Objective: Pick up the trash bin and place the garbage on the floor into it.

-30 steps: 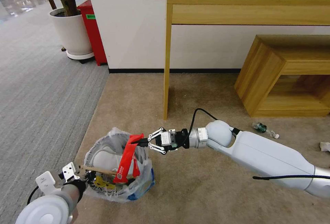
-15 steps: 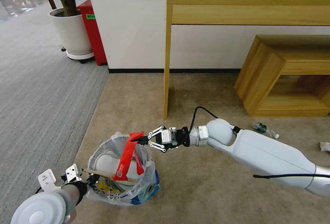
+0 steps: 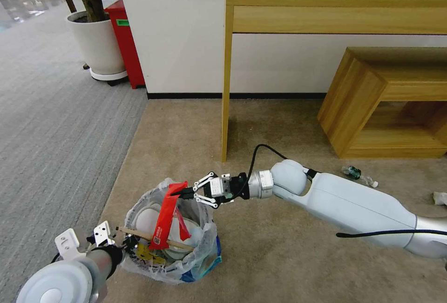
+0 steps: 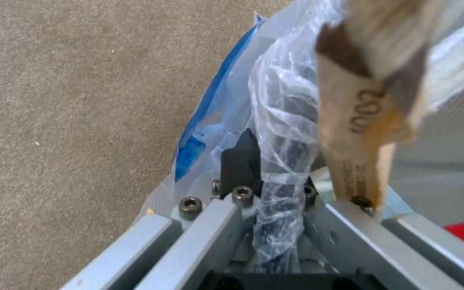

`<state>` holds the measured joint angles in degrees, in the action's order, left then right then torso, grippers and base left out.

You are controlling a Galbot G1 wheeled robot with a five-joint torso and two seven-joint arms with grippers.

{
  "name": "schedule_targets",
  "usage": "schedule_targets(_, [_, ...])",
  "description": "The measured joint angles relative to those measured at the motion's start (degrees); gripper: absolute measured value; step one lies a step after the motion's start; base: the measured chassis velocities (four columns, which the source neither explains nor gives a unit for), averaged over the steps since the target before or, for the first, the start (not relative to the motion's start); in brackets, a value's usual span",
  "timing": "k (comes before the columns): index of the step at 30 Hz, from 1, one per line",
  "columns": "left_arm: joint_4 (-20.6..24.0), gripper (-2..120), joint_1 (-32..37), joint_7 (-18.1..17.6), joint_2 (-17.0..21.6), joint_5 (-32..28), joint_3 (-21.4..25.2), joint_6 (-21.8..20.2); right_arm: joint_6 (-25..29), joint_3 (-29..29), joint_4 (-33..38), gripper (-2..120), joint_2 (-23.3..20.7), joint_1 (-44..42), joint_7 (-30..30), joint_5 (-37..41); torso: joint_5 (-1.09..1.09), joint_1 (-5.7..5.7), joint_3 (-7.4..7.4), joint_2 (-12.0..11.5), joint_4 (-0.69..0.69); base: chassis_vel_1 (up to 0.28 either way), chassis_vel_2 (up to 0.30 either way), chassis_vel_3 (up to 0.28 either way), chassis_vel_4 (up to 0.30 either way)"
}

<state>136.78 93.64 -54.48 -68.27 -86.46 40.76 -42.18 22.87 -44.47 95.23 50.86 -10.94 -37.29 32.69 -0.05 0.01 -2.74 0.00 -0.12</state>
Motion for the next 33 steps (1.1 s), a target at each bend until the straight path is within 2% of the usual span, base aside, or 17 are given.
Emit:
schedule_targets(17, [1.36,0,0.39,0.25,-0.71,0.66,-0.27,0.04,0.33,-1.98,-1.51,2,0.97,0.79,-1.17,-0.12,0.00,0.00,0.00,0.00,0.00,0.000,0.000,0.000,0.000])
schedule_targets(22, [1.60,0,0.55,0.27,-0.73,0.67,-0.19,0.04,0.33,-1.90,-1.61,18,0.95,0.58,-1.65,-0.31,0.00,0.00,0.00,0.00,0.00,0.000,0.000,0.000,0.000])
schedule_targets(23, [1.60,0,0.55,0.27,-0.73,0.67,-0.19,0.04,0.33,-1.90,-1.61,18,0.95,0.58,-1.65,-0.31,0.00,0.00,0.00,0.00,0.00,0.000,0.000,0.000,0.000])
schedule_targets(25, [1.77,0,0.61,0.28,-0.77,0.66,-0.17,0.05,0.35,-1.83,-1.67,28,0.93,0.47,-1.76,-0.39,0.00,0.00,0.00,0.00,0.00,0.000,0.000,0.000,0.000])
schedule_targets(26, [1.77,0,0.61,0.28,-0.77,0.66,-0.17,0.05,0.35,-1.83,-1.67,28,0.93,0.47,-1.76,-0.39,0.00,0.00,0.00,0.00,0.00,0.000,0.000,0.000,0.000])
schedule_targets(27, [2.01,0,0.73,0.29,-0.84,0.66,-0.15,0.05,0.47,-1.73,-1.85,37,0.85,0.21,-1.84,-0.54,0.00,0.00,0.00,0.00,0.00,0.000,0.000,0.000,0.000])
schedule_targets(30, [2.22,0,0.85,0.31,-0.93,0.64,-0.13,0.05,0.72,-1.55,-2.04,44,0.79,-0.04,-2.01,-0.68,0.01,0.00,0.00,0.00,0.00,0.000,0.000,0.000,0.000])
schedule_targets(33, [2.23,0,0.89,0.35,-1.04,0.65,-0.13,0.05,1.15,-1.08,-2.27,60,0.77,-0.28,-2.45,-0.76,0.00,0.00,0.00,0.00,0.00,0.000,0.000,0.000,0.000])
